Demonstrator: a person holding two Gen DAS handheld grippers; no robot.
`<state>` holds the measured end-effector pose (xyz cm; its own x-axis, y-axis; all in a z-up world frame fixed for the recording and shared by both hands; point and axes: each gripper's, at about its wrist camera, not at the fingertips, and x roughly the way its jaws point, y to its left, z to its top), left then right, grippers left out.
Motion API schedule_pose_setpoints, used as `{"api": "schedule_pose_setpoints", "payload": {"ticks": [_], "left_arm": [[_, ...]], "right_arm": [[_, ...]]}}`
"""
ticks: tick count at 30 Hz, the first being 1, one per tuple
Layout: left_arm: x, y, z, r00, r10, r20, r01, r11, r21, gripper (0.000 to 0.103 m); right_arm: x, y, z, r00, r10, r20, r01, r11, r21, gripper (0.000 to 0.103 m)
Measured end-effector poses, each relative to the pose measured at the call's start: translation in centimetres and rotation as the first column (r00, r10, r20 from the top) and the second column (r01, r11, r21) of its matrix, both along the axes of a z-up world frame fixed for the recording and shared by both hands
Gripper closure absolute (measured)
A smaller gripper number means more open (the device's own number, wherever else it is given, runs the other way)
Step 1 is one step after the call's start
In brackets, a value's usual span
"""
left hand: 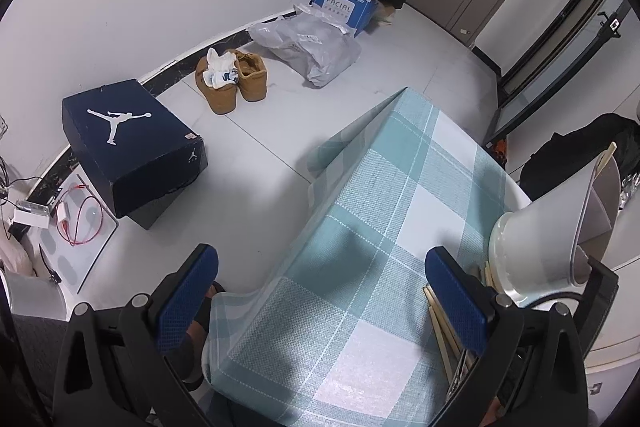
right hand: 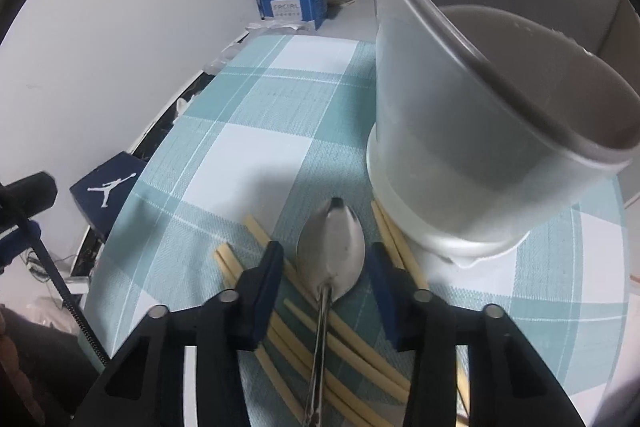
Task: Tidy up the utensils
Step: 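Move the right gripper to the silver spoon and close on its handle, then grasp another wooden chopstick with the left gripper while the right gripper holds the spoon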
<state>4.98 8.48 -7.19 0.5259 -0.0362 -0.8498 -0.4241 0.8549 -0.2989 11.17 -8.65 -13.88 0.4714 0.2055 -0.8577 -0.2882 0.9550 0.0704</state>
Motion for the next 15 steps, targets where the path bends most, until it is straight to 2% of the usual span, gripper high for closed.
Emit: {"api": "schedule_pose_setpoints", "payload": {"ticks": [7, 15], "left_arm": [[0.0, -0.2, 0.0, 1.000, 0.002, 0.002, -0.002, 1.000, 0.007, 0.001], [0.2, -0.5, -0.3, 1.000, -0.004, -0.013, 0.004, 0.999, 0.034, 0.001]], "right_arm": [[0.3, 0.4, -0.3, 1.000, 0.018, 0.009, -0.018, 1.000, 0.011, 0.069], [-1.5, -0.2, 0.7, 0.998, 0.034, 0.050, -0.034, 0.999, 0.005, 0.069]]}}
